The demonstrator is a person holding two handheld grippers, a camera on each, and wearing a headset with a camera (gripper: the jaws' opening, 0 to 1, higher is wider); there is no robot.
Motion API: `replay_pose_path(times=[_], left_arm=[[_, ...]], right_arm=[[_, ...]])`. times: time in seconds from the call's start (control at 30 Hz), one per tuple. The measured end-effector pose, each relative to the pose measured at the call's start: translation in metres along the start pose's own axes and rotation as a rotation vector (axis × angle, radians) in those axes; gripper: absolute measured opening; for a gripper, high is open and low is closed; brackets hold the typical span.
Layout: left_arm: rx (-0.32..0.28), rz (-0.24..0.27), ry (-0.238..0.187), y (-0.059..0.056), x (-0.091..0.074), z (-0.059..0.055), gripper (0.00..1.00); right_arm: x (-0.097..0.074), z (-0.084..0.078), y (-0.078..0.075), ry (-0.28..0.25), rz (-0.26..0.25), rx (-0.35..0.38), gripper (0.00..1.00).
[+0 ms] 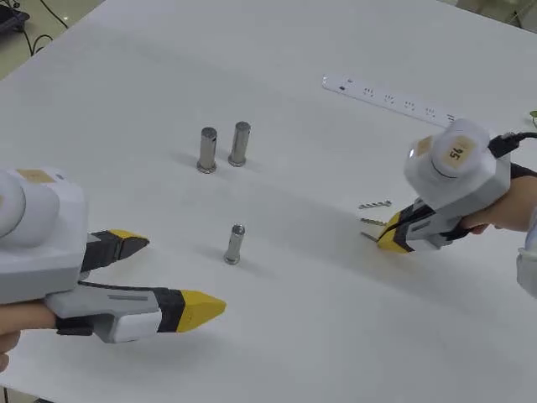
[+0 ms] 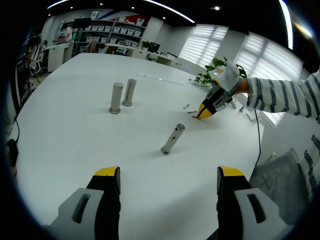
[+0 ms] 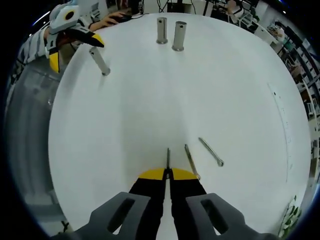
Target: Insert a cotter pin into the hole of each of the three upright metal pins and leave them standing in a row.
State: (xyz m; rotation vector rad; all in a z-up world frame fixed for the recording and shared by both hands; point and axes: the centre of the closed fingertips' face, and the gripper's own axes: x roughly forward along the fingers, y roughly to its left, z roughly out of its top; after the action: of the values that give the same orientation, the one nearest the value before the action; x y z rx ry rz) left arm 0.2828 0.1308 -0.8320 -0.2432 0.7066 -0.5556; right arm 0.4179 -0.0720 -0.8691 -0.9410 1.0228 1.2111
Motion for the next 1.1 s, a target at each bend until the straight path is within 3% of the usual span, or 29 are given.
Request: replay_pose_path(times=[0.3, 0.43, 0.7, 0.93, 1.1], left_arm=[[0.001, -0.007, 0.001, -0.002, 0.002, 0.0, 0.78], [0.002, -0.007, 0.001, -0.003, 0.002, 0.0, 0.78], [-0.002, -0.01, 0.001, -0.005, 0.001, 0.0, 0.77], [-0.004, -0.016, 0.003, -0.009, 0.001, 0.001, 0.77], [0.003, -0.015, 0.008, -0.01, -0.001, 0.002, 0.77]], right_arm=[[0.0, 0.0, 0.0, 0.004, -0.006, 0.008, 0.03], [0.0, 0.0, -0.001, 0.005, -0.006, 0.052, 0.02], [0.0, -0.001, 0.0, -0.015, -0.018, 0.025, 0.02], [0.0, 0.0, -0.001, -0.029, -0.018, 0.062, 0.02], [0.0, -0.001, -0.002, -0.022, -0.04, 0.03, 0.02]])
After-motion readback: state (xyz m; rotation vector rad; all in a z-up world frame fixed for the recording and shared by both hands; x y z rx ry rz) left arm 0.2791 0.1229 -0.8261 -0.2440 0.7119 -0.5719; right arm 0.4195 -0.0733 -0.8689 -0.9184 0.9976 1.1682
